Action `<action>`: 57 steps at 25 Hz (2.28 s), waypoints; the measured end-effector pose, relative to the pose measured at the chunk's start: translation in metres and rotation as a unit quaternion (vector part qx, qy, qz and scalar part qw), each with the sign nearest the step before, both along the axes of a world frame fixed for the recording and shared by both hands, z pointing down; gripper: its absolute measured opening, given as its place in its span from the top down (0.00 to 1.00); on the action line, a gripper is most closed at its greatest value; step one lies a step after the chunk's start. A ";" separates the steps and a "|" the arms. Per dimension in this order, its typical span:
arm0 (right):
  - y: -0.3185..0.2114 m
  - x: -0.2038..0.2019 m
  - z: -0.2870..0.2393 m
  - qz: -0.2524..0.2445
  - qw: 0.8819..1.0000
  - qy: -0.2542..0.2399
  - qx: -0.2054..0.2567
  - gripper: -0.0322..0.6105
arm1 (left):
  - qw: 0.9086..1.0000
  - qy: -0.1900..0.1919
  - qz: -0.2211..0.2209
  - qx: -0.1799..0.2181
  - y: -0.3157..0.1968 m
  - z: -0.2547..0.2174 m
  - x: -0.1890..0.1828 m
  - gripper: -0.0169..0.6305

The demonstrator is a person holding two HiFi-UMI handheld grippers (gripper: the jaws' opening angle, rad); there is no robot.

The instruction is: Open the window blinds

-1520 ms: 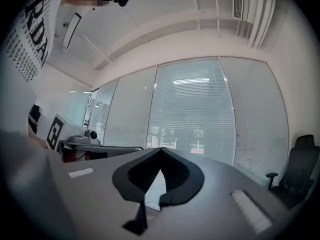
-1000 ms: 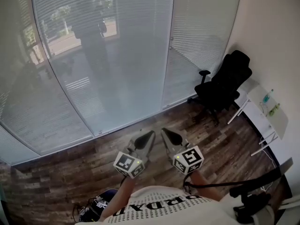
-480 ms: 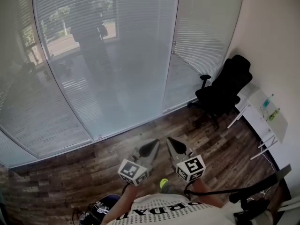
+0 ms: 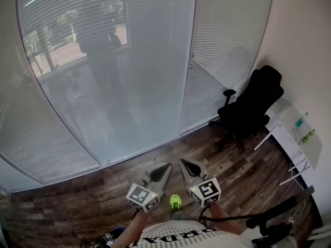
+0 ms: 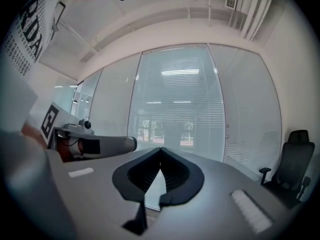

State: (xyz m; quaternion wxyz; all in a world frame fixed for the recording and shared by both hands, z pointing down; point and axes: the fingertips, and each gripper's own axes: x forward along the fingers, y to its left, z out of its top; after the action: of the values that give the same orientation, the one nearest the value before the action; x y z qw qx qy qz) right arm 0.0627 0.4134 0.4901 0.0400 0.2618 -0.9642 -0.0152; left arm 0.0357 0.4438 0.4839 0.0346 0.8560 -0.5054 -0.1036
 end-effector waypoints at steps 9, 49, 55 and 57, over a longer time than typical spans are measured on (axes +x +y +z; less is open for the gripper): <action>-0.159 -0.007 -0.024 -0.033 0.999 0.005 0.015 0.94 | 0.999 -0.006 -0.031 0.003 -0.157 -0.021 -0.006 0.98; -0.392 -0.103 -0.050 0.021 0.999 0.003 0.025 0.94 | 0.999 0.024 0.000 0.038 -0.383 -0.049 -0.112 0.98; -0.407 -0.123 -0.046 0.046 0.998 0.009 0.042 0.94 | 0.998 0.037 0.021 0.042 -0.400 -0.043 -0.136 0.98; -0.416 -0.127 -0.048 0.052 0.998 0.013 0.041 0.94 | 0.998 0.038 0.025 0.035 -0.410 -0.043 -0.141 0.98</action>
State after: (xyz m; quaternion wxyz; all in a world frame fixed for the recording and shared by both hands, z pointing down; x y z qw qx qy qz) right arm -0.0644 -0.0023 0.4421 0.0420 0.3126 -0.9473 -0.0562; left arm -0.1051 0.0341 0.4406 0.0266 0.8646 -0.4781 -0.1523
